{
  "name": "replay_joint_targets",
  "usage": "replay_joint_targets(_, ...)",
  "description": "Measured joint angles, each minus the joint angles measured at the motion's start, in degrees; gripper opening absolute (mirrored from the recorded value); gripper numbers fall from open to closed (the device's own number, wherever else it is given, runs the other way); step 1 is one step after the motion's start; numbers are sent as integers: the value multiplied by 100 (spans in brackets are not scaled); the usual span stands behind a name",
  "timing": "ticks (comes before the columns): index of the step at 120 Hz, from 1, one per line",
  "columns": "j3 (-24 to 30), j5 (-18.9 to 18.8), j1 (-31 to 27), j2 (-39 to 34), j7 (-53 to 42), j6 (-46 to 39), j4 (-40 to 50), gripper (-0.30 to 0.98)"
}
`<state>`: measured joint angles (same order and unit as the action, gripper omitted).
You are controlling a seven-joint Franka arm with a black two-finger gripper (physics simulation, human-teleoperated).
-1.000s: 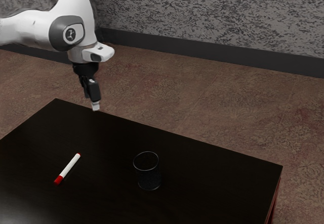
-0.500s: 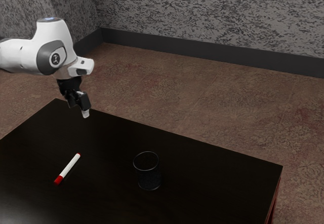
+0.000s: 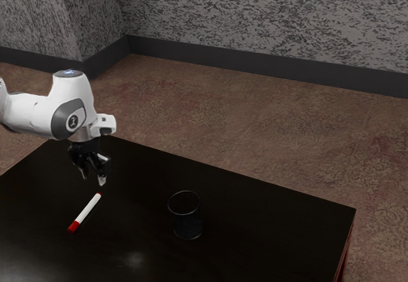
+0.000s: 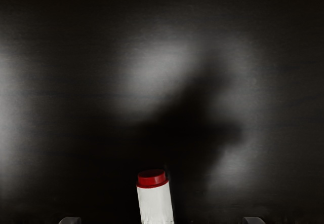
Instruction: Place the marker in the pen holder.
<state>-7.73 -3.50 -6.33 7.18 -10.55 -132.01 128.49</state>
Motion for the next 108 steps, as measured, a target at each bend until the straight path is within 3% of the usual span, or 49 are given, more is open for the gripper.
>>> replay_joint_targets(26,0,16,-29,133,474,-522,418,26)
replay_joint_targets(77,0,1,-87,497,1028,-1006,424,21)
replay_joint_targets(108,-3,-58,-101,567,1252,-1058,424,1)
